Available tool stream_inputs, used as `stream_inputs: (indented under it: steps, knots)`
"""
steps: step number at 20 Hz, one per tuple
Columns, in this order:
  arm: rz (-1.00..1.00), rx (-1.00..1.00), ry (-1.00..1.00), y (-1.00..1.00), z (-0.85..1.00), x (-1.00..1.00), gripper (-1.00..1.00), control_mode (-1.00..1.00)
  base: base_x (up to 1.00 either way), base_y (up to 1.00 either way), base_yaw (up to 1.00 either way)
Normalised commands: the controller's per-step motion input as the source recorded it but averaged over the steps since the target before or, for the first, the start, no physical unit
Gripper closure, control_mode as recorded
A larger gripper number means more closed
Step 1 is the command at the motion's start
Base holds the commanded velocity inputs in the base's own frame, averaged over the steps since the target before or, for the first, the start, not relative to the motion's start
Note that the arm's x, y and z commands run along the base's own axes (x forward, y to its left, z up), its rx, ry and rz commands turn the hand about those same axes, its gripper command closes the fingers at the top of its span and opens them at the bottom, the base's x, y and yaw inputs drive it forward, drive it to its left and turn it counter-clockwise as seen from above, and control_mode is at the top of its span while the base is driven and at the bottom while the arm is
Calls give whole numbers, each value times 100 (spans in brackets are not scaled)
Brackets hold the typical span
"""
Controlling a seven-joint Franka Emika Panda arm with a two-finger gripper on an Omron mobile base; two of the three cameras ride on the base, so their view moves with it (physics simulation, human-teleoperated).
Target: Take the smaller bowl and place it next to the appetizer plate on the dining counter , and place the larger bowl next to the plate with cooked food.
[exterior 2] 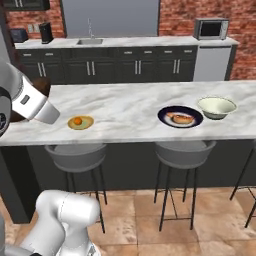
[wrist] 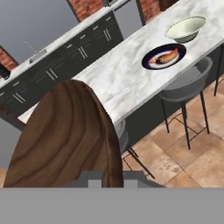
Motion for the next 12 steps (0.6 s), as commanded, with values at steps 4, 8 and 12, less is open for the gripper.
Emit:
stream_inputs:
  steps: [4,8,12]
  knots:
    - [0,0,0,0,0,0,100,100,46,0,2]
    - [0,0,0,0,0,0,100,100,59,0,0]
    - [0,0,0,0,0,0,100,100,57,0,0]
